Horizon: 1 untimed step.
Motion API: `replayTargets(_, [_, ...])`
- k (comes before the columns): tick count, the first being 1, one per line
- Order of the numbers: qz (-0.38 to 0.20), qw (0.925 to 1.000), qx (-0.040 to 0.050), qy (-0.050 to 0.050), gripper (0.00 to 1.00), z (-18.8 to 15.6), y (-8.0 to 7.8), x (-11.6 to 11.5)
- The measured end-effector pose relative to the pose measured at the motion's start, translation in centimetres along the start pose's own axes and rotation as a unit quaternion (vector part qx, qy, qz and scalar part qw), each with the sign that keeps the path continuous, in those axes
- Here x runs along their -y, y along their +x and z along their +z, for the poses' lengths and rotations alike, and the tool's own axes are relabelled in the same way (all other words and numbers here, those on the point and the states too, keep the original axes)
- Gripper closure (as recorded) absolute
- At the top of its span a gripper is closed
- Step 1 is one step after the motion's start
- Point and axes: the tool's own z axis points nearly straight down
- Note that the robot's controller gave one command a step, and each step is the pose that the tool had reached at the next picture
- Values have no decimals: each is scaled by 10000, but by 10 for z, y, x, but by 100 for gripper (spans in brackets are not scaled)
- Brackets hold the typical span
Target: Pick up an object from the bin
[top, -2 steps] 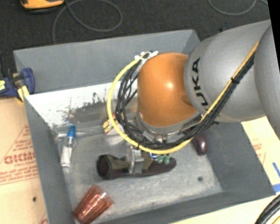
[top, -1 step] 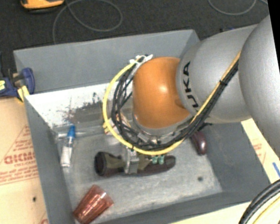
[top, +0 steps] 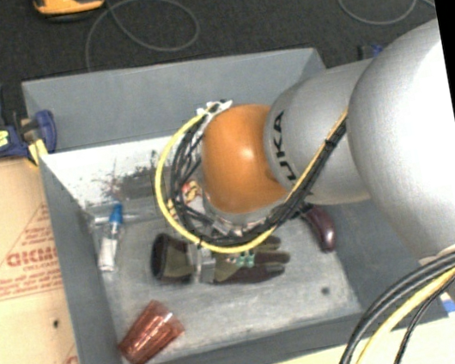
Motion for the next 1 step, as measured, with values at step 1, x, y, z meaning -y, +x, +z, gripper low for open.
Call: replayTargets(1, [-137,9999,-10,2,100,37,-11,2])
